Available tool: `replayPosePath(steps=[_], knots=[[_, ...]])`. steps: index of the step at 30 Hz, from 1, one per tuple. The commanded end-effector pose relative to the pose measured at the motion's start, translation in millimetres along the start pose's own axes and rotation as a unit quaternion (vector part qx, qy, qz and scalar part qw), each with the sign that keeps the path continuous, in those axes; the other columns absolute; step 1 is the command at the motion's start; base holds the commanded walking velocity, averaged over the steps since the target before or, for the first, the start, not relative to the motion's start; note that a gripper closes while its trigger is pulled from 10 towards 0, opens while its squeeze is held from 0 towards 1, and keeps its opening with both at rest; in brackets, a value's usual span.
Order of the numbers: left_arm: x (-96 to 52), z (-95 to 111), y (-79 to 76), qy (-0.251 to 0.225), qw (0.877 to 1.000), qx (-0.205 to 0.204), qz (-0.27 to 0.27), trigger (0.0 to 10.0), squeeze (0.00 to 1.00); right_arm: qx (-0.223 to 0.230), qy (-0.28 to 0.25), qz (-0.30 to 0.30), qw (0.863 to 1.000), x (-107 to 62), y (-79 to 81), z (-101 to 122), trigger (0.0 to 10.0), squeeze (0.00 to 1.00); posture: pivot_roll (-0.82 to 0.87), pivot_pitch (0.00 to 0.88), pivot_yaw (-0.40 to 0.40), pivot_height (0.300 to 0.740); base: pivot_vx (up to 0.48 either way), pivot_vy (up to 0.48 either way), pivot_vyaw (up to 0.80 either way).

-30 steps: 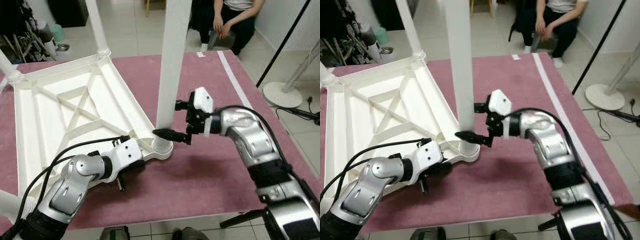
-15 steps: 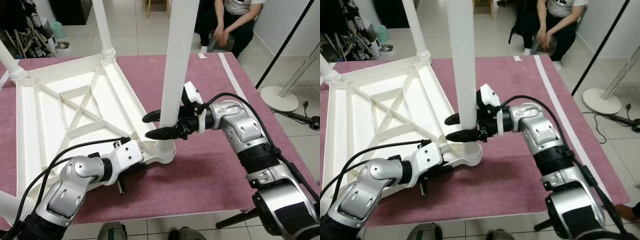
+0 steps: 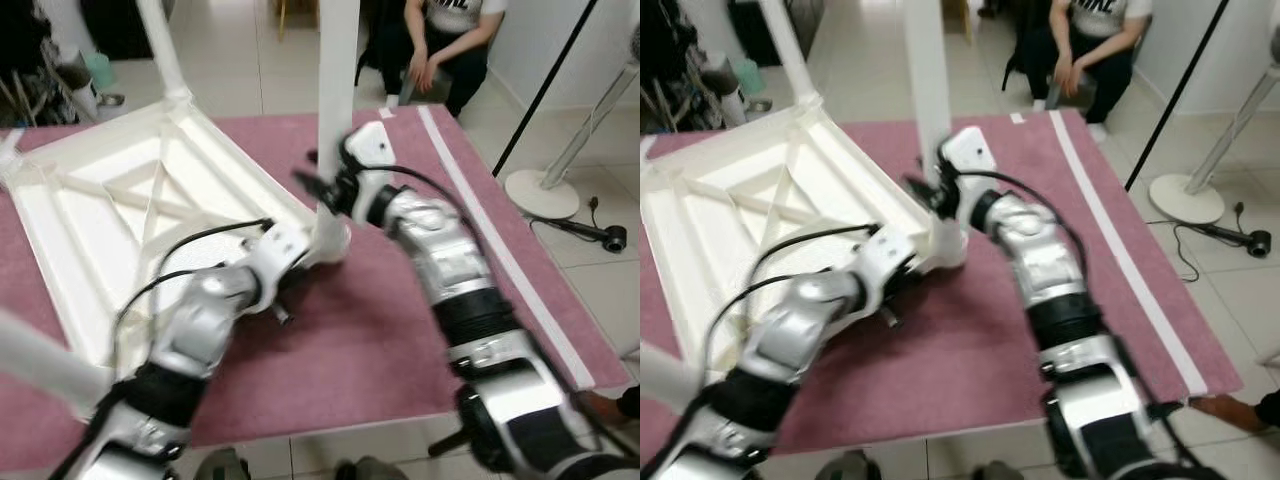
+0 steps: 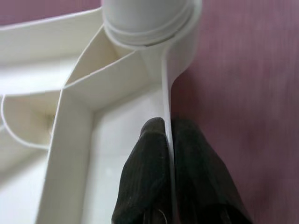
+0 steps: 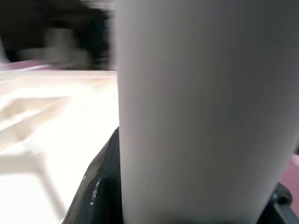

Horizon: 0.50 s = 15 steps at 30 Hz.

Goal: Building children table

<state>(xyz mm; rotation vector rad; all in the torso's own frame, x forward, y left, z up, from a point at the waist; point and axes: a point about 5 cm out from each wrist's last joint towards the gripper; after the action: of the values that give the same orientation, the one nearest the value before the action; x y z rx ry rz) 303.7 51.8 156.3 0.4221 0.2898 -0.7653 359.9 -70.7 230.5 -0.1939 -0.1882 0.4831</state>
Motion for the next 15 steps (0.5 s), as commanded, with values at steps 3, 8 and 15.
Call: replayPosePath(steps=[3, 8, 15], knots=[[-8.6, 45, 1.4, -0.092, 0.992, 0.078, 0.028, 0.0, 0.00, -0.011, 0.077, -0.117, 0.990, -7.2, -6.4, -34, 0.0, 0.00, 0.09, 0.000, 0.048, 0.740, 0.000, 0.000, 0.00], [-12.2, 40, -6.6, -0.089, 0.992, 0.084, 0.001, 0.0, 0.00, 0.008, 0.034, -0.108, 0.993, -6.5, 2.6, -28, 10.0, 0.00, 0.09, 0.000, 0.046, 0.740, 0.000, 0.000, 0.00], [-23.4, 34, -16.8, -0.101, 0.988, 0.106, -0.053, 0.0, 0.00, 0.053, -0.028, 0.048, 0.997, -12.7, 12.3, -11, 10.0, 1.00, 0.10, 0.000, 0.036, 0.740, 0.000, 0.000, 0.00]])
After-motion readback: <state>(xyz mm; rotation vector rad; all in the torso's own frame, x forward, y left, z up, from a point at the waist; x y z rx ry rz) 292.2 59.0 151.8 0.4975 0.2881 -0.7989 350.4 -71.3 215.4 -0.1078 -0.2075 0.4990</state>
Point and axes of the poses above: a point about 5 cm out from each wrist's last joint towards the gripper, its own x axis pointing out of the wrist towards the gripper, its own z axis along the axis of the wrist's last joint, y = z × x, and after that the axes turned 2 degrees about x, right-handed
